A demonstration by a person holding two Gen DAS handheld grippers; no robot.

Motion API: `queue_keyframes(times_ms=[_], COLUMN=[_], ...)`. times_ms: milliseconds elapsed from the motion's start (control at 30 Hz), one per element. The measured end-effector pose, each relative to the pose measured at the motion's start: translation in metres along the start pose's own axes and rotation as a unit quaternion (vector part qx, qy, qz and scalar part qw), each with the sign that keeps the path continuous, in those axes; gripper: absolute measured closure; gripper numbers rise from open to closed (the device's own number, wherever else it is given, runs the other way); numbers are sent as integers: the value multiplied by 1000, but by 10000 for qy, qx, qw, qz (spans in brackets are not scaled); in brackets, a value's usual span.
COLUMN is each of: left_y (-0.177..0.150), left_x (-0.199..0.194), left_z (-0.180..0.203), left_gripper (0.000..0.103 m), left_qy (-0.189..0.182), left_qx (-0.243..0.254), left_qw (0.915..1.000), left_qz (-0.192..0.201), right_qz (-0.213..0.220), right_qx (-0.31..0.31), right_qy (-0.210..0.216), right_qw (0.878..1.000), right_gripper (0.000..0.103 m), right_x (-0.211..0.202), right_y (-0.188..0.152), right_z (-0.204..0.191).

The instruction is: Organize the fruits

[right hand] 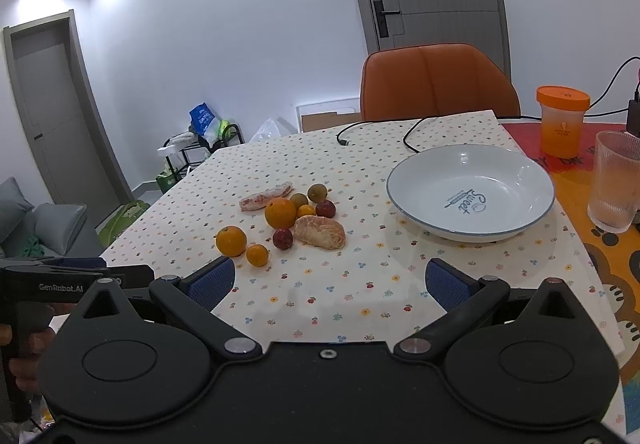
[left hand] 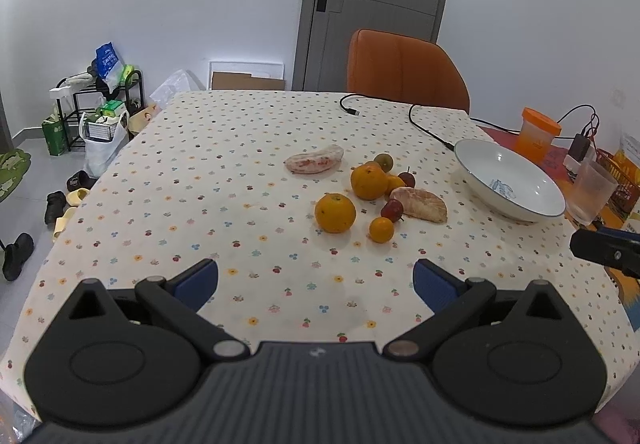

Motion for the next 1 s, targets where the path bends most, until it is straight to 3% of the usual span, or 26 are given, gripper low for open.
queue_keyframes(times_ms=[1000], left_y=[2], left_x=[4], left_z=[5], left_gripper=[0], left_qy=[-39], left_qx=[0], left_qw=[10000], left_qz=[-35], right_qz=[13], right_qx=[-28], right_qy=[-31], right_qw=[10000], right_gripper=[0], right_x=[-2], right_y=[2], right_z=[3])
Point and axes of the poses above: each gripper's, at about its wrist camera, not at the fingertips, and x roughly the way its jaws point, z to its right, y to its top, the point moved 3 cm from there along x, roughly the way its jaws point, and after that the axes turned 15 degrees about x, right-handed, at the moved point
